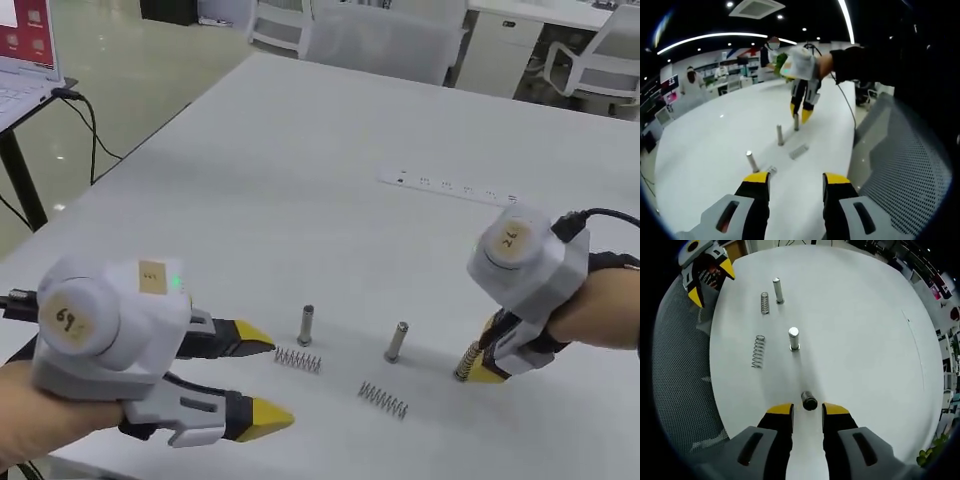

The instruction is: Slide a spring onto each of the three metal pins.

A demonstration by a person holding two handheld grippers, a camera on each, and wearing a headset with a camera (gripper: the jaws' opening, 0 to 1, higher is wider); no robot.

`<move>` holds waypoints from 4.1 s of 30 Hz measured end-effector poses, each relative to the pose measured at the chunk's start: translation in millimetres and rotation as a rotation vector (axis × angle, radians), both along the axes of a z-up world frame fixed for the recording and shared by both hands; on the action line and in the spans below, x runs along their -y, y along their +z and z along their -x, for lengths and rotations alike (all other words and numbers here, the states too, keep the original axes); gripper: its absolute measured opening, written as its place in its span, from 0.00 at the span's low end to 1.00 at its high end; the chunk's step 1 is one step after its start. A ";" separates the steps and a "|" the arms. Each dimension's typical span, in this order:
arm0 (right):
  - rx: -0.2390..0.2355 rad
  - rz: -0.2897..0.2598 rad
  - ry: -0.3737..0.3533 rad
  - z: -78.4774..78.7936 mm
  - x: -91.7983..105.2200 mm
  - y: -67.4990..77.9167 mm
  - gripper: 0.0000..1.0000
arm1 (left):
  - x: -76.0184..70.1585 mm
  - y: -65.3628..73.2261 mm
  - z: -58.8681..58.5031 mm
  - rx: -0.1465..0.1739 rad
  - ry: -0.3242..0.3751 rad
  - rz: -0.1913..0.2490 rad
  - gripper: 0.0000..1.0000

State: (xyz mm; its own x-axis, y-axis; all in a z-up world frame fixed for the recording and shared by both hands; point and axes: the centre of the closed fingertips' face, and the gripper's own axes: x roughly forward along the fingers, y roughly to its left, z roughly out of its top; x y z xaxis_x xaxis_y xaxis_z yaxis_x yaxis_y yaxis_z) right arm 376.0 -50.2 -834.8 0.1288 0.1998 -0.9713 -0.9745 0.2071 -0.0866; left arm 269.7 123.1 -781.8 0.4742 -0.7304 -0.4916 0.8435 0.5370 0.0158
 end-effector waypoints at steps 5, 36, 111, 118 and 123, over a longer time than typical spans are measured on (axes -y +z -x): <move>0.013 -0.010 -0.017 3.5 3.6 4.1 0.21 | 1.6 -1.1 1.6 -0.004 -0.011 -0.003 0.36; -0.010 -0.060 -0.095 67.9 14.0 17.9 0.17 | 10.9 1.1 9.0 0.014 -0.071 -0.003 0.35; -0.037 -0.046 0.078 65.5 -72.5 -23.8 0.07 | 16.1 0.6 11.6 0.003 -0.095 0.010 0.33; -0.035 -0.066 0.081 74.8 -73.2 -1.4 0.07 | 23.1 -4.6 13.9 0.005 -0.152 -0.027 0.33; -0.053 -0.096 0.079 86.3 -75.8 11.5 0.07 | 23.3 2.4 9.9 0.009 -0.165 -0.012 0.33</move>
State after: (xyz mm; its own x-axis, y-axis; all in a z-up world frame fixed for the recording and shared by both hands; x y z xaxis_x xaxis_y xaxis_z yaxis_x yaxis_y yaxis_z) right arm 289.7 25.6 -823.3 0.0575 0.2992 -0.9524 -0.9908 0.1341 -0.0177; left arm 259.7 99.8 -779.4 0.3532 -0.7925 -0.4971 0.9198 0.3913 0.0298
